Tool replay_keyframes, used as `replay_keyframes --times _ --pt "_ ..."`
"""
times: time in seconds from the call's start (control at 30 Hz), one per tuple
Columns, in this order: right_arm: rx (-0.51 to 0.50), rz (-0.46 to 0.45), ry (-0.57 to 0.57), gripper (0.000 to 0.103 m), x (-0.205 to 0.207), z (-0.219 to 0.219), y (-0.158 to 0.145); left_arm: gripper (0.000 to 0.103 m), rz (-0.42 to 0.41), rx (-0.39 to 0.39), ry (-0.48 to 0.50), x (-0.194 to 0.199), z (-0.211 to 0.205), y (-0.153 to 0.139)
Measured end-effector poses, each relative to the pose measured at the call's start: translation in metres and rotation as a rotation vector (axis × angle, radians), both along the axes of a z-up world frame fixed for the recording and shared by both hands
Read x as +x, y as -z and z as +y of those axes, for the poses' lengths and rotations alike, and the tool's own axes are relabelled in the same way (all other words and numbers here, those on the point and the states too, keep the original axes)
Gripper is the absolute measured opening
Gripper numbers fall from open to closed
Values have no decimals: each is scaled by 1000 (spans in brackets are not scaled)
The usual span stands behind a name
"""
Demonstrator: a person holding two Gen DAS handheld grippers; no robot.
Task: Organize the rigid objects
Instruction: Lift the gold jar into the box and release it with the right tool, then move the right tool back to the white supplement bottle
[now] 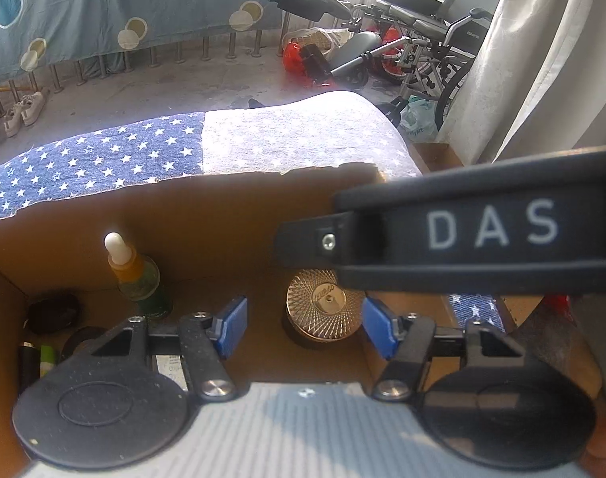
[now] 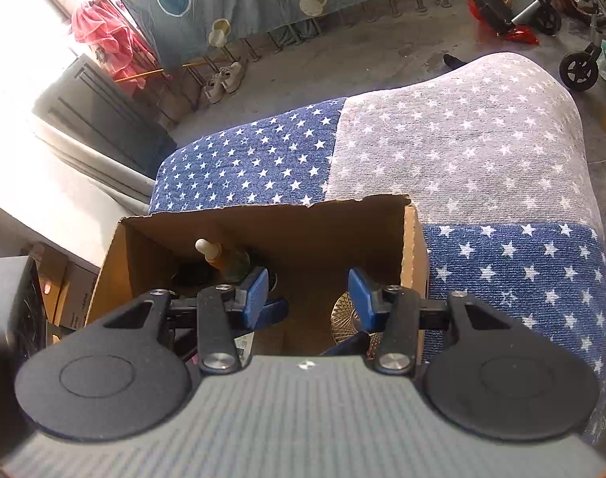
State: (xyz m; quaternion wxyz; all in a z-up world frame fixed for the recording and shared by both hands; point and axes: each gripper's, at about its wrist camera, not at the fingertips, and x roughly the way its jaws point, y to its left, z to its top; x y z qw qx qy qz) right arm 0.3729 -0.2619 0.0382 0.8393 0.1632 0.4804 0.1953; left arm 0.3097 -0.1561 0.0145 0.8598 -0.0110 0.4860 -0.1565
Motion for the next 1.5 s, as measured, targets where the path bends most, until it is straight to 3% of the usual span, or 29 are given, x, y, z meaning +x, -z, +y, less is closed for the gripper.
replay_keyframes --times 0.13,0.33,0.5,0.6,0.73,0.9,1.13,1.4,1.5 --pt "95 -49 43 45 -35 -21 -25 67 -42 -27 4 -26 11 -26" --pt "179 -200 102 48 -135 -38 -58 72 -146 -66 49 -98 41 -68" --pt "303 -227 123 52 -223 -32 -43 74 -222 -84 61 -180 89 -86" --pt "401 -170 134 54 -250 -14 -24 76 -254 -82 30 -218 125 -85" --pt "450 -108 42 54 -254 34 -15 76 -279 -18 -66 -250 168 -78" --pt "401 -83 -57 57 -251 99 -19 77 -301 39 -128 -264 202 -60" --pt "300 -27 -84 61 -236 155 -10 77 -327 102 -80 -252 204 -24" --pt "264 23 -32 61 -215 169 20 76 -316 105 -10 -228 189 6" --pt "249 31 -25 59 -210 172 26 67 -290 96 -22 -220 185 15"
